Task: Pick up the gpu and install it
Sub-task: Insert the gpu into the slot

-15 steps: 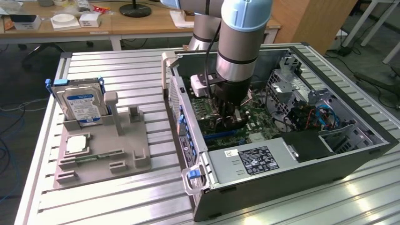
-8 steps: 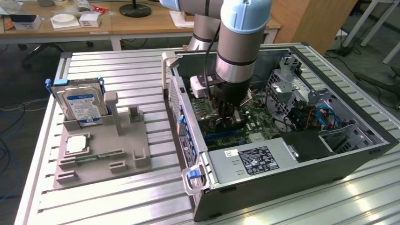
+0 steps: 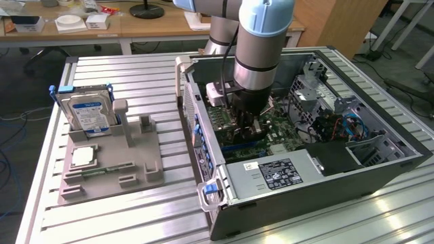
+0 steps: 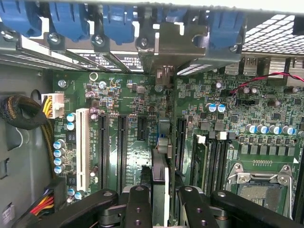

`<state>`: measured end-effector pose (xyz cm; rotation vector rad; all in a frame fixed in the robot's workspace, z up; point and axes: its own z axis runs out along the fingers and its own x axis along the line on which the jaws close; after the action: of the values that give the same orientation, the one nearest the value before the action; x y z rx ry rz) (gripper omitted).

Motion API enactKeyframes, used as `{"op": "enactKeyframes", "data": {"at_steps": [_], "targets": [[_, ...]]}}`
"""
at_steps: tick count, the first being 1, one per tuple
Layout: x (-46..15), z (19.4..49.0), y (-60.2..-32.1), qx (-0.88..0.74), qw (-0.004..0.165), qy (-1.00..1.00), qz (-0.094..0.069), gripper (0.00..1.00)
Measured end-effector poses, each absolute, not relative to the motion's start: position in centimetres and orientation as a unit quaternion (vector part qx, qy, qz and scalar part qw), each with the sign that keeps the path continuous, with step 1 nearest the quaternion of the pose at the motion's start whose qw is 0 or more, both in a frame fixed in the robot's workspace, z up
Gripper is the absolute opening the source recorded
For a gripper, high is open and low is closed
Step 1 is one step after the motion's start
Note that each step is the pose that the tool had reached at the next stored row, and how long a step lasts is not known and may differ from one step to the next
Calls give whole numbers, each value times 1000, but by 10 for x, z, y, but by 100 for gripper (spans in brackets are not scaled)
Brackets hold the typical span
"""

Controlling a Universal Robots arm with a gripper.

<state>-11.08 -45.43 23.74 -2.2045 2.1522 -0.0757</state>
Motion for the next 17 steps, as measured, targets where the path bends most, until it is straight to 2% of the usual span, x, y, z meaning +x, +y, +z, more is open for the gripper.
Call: {"op": "enactKeyframes", "data": {"at_steps": [17], "targets": [[-111,235,-454,-715,29,698,-24,27]]}}
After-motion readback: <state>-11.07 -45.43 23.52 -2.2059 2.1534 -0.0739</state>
